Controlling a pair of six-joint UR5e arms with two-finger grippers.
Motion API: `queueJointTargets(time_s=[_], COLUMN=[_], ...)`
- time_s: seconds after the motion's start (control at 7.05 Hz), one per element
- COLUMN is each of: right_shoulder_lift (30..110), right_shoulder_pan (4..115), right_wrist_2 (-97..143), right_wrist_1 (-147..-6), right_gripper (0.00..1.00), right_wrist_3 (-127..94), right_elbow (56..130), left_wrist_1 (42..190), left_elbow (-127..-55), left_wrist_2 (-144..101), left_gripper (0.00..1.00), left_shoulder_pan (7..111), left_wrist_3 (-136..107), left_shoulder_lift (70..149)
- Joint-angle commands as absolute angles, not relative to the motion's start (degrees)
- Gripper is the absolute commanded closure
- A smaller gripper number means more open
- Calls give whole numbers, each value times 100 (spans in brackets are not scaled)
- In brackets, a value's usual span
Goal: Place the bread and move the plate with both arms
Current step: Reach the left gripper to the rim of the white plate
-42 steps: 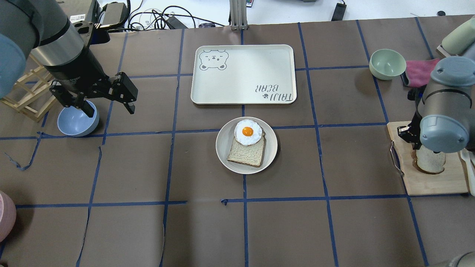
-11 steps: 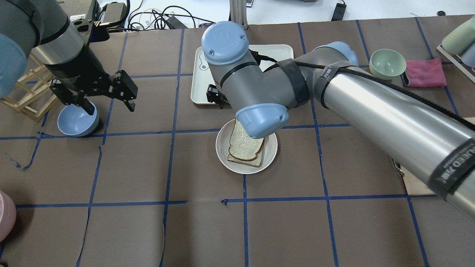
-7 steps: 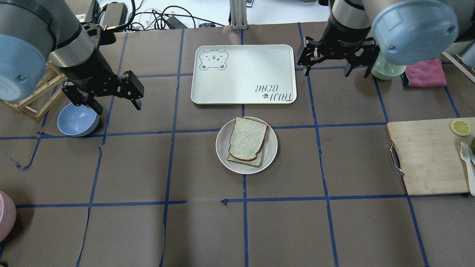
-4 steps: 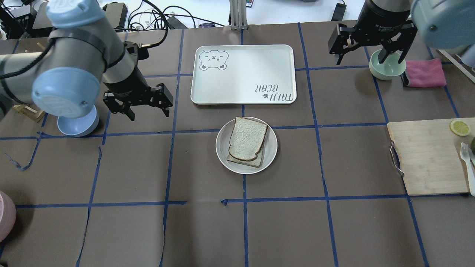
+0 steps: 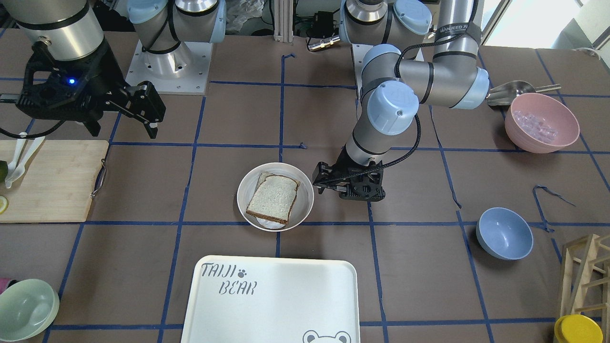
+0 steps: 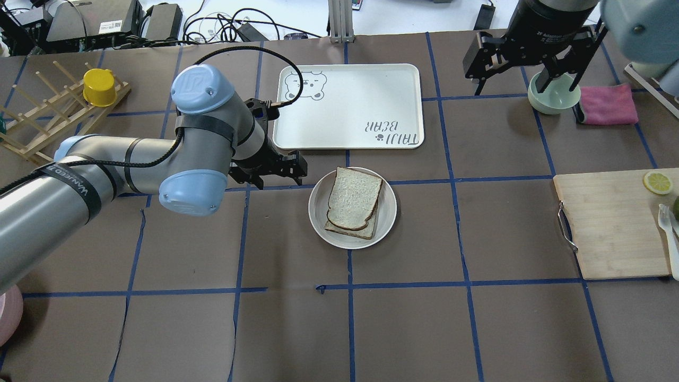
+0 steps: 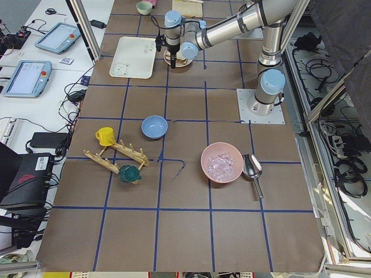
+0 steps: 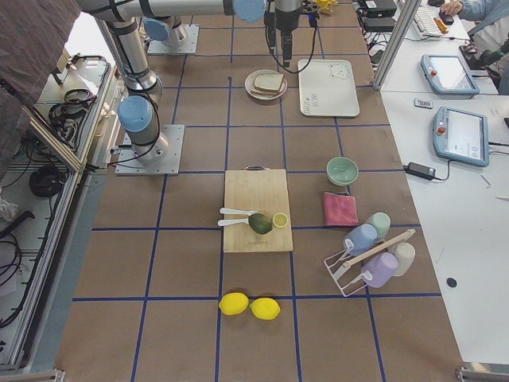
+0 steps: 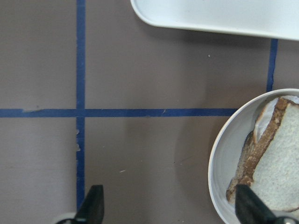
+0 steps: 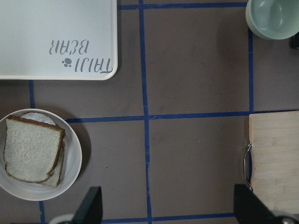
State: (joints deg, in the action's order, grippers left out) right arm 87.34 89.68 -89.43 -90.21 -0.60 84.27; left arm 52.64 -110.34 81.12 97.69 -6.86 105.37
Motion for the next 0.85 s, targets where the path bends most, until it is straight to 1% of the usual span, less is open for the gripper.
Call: queueJointTargets(time_s=[0.0, 0.43, 0.57, 0.71], right_shoulder_lift=[8807, 8789, 8806, 8807], right_shoulder_pan=[9139, 9290, 9290, 9299], right_wrist_2=[-8954, -9159, -9158, -9150], right_wrist_1=[-8798, -8807, -8807, -8807], right_gripper=[0, 0, 0, 0], right_wrist_3=[-140, -105, -53, -61], right_elbow=[8350, 8472, 8560, 8595], left_wrist_1=[4958, 4729, 4720, 4720], left_elbow=[-11057, -11057, -11039, -11030], left_wrist_2=[8095, 8086, 8077, 8060], left_gripper=[34, 34, 38, 84], left_shoulder_pan=[10036, 10177, 10178, 10169], left_wrist_3=[-659, -703, -634, -581], left_shoulder_lift=[10993, 11285, 11294, 11337])
